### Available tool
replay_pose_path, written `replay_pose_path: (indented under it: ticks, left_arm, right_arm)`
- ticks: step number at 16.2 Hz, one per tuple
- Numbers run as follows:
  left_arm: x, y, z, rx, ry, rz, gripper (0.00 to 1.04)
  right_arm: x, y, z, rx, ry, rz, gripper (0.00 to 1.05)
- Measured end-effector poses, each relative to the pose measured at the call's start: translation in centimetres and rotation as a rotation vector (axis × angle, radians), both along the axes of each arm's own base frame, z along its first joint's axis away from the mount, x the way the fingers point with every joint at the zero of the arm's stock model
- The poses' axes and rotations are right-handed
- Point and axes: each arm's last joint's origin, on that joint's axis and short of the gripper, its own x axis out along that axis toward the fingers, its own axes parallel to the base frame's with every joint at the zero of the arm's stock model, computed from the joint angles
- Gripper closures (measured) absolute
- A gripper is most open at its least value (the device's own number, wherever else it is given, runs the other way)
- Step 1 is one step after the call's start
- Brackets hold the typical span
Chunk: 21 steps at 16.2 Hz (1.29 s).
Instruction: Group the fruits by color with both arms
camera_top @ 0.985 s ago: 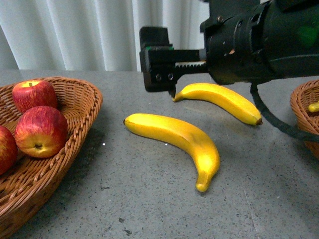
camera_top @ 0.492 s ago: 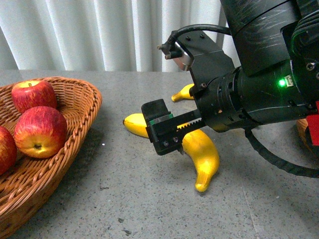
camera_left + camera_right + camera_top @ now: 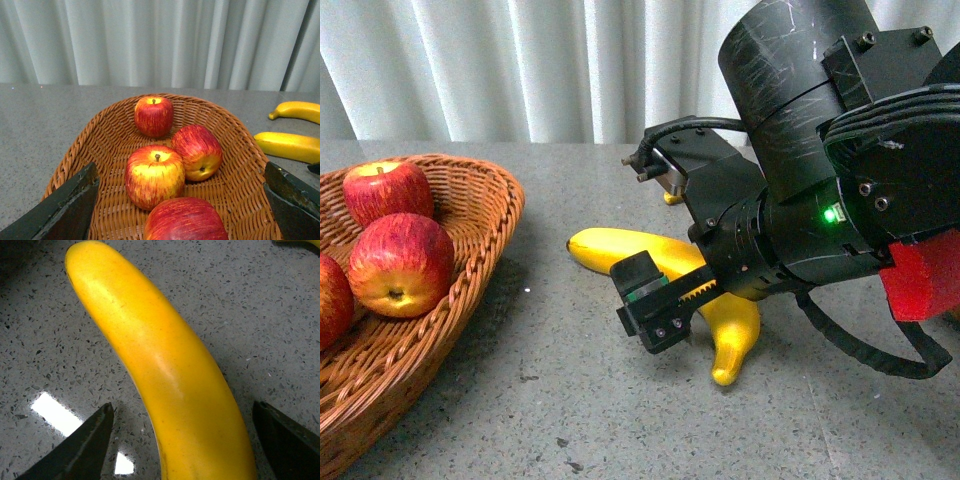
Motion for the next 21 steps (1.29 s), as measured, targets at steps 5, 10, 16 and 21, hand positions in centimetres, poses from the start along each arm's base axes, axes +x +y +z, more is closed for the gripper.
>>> replay_pose_path:
  ticks: [5,10,16,21]
  left_arm:
    - [0.0,0.0,0.0,0.0,0.0,0.0,0.07]
    - [0.0,0.0,0.0,0.0,0.0,0.0,0.07]
    - [0.0,0.0,0.0,0.0,0.0,0.0,0.07]
    - [0.0,0.0,0.0,0.0,0.0,0.0,0.07]
  right_arm:
    - [0.2,0.0,0.3,0.01,-0.032,-0.001,0.65]
    - [1.5,-3.6,4.7,0.179,-0.145,-0.1,0.66]
    - [-2.2,-16.0,11.2,0.336,-0.341,-0.322,0.66]
    - [-8.3,-25.4,8.6,0.18,-0.314,-0.471,0.66]
